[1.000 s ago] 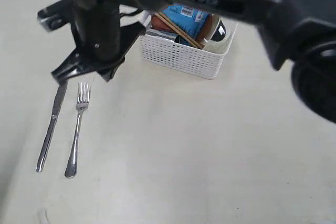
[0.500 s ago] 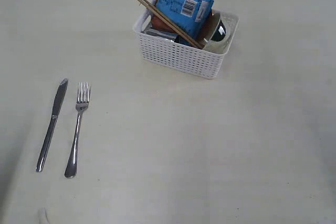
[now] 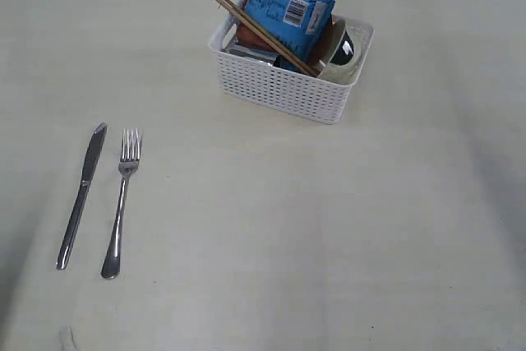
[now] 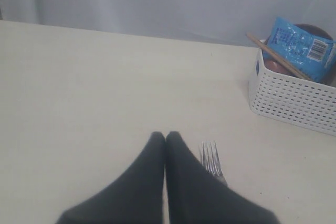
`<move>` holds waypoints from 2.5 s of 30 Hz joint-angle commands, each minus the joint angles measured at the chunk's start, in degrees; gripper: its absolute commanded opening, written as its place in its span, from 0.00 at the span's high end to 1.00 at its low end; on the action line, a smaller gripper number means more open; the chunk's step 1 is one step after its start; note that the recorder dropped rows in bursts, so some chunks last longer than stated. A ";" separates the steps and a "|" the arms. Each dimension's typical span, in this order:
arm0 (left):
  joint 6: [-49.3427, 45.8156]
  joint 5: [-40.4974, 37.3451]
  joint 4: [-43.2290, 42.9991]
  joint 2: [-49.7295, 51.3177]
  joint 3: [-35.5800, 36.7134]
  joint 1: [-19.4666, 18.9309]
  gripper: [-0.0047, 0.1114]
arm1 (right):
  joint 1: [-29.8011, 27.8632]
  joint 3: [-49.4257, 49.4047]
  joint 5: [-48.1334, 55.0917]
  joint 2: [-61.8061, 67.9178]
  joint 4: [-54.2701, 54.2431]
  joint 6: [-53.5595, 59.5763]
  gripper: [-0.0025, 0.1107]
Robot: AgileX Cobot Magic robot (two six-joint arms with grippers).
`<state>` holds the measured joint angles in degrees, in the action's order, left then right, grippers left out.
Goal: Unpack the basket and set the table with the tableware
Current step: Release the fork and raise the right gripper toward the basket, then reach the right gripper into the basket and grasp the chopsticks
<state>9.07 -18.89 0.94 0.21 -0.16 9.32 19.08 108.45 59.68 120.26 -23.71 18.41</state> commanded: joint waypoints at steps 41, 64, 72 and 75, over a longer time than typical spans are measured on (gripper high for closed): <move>-0.03 0.54 0.20 -0.21 0.16 -0.06 0.96 | 11.91 19.05 8.30 13.49 18.57 -7.34 0.59; -0.03 0.54 0.20 -0.21 0.16 -0.06 0.96 | 11.53 19.05 0.59 19.67 25.66 -10.21 0.47; -0.03 0.54 0.20 -0.21 0.16 -0.06 0.96 | 10.74 19.05 -1.13 21.07 25.08 -11.41 0.55; -0.03 0.54 0.20 -0.21 0.16 -0.06 0.96 | 10.74 19.05 -1.28 21.83 24.95 -11.41 0.68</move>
<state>9.07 -18.89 0.94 0.21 -0.16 9.32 30.45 127.71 58.89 140.40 0.00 7.25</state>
